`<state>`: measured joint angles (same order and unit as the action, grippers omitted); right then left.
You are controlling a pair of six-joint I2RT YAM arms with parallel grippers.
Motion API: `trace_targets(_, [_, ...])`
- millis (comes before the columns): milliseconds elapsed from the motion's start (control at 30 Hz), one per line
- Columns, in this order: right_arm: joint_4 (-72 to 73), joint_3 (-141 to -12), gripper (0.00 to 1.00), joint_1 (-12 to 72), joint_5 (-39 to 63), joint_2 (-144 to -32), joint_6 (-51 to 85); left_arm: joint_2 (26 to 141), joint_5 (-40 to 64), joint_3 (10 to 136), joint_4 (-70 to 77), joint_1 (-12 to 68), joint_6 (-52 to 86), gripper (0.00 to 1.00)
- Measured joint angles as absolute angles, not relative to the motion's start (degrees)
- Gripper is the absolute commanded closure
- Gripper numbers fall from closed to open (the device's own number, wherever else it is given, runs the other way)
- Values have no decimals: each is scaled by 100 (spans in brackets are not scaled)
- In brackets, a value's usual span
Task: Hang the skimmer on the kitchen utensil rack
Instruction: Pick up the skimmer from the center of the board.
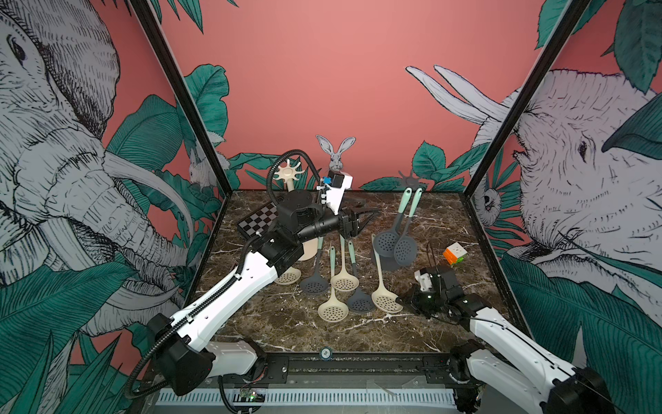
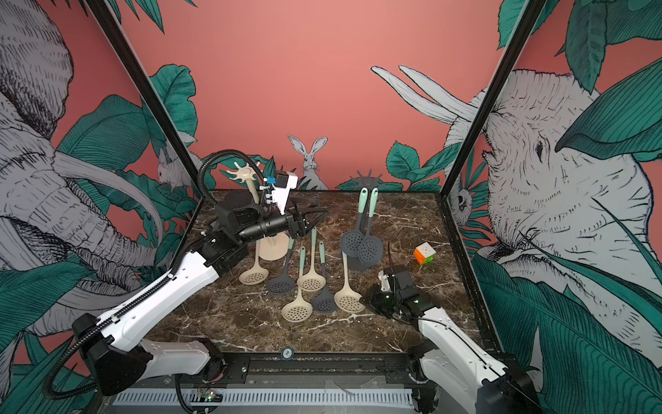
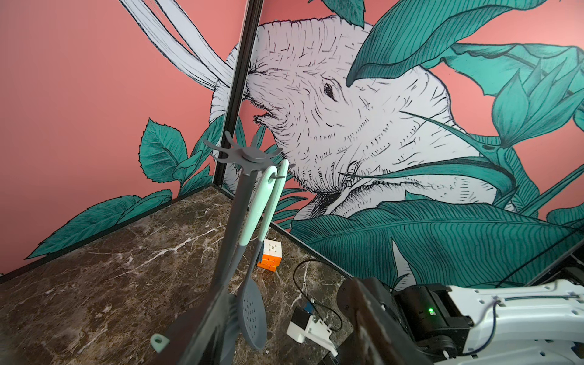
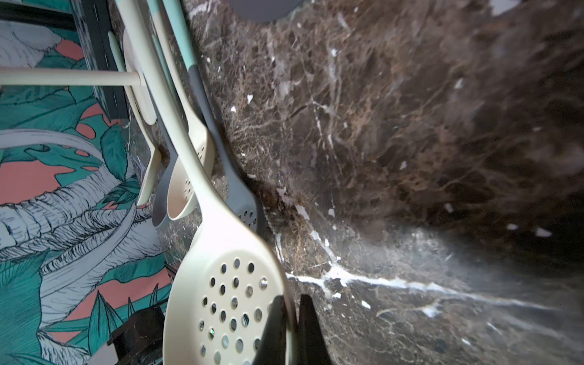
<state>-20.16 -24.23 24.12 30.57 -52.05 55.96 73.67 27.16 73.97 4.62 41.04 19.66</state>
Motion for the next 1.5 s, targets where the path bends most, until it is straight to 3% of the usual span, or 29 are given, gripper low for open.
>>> trace_targets(267, [-2436,-2602,100,2751,3096,-5124,5376,7367,2718,7397,462,4077,1966,37])
trace_targets(1067, [-3450,-4805,100,2877,2451,-3166,3795,7273,2598,7397,311,3889,1900,38])
trace_targets(1500, [-3280,-5240,100,2880,2318,-3645,3275,7266,3251,7118,1225,3889,2482,38])
